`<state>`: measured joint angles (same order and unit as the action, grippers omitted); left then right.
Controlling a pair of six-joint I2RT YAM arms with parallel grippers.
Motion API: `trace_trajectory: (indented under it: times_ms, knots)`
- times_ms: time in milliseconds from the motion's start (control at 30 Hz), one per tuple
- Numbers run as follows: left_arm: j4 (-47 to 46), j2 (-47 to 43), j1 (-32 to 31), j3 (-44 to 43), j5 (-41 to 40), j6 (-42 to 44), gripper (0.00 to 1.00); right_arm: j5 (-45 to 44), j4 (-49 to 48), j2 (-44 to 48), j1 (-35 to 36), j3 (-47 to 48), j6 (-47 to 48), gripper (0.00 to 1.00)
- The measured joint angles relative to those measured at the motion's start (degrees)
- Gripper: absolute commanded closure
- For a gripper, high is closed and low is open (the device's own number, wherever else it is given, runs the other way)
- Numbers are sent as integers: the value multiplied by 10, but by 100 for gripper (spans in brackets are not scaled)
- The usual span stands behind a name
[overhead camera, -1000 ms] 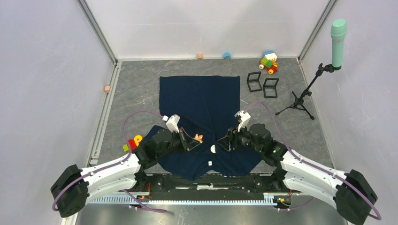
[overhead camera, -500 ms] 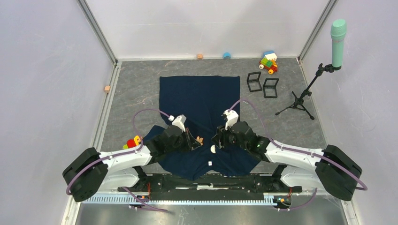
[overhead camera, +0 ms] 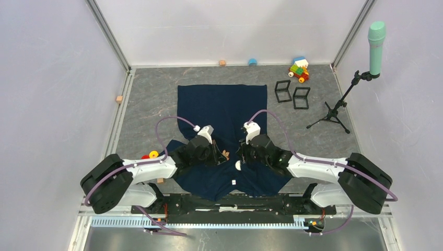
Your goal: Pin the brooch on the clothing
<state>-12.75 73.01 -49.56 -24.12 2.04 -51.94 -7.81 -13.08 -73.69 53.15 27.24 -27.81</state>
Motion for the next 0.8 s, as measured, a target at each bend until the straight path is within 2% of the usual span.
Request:
trace_trajectory:
  times_ms: [133, 200, 800]
  knots:
    - [2, 18, 0, -7, 0, 10, 98, -4, -2, -23, 0, 18, 17, 95]
    - [3, 22, 0, -11, 1, 12, 98, -2, -2, -36, 0, 29, 25, 100]
    - [7, 89, -7, -57, 12, 32, 98, 15, -49, -19, 19, 21, 55, 100]
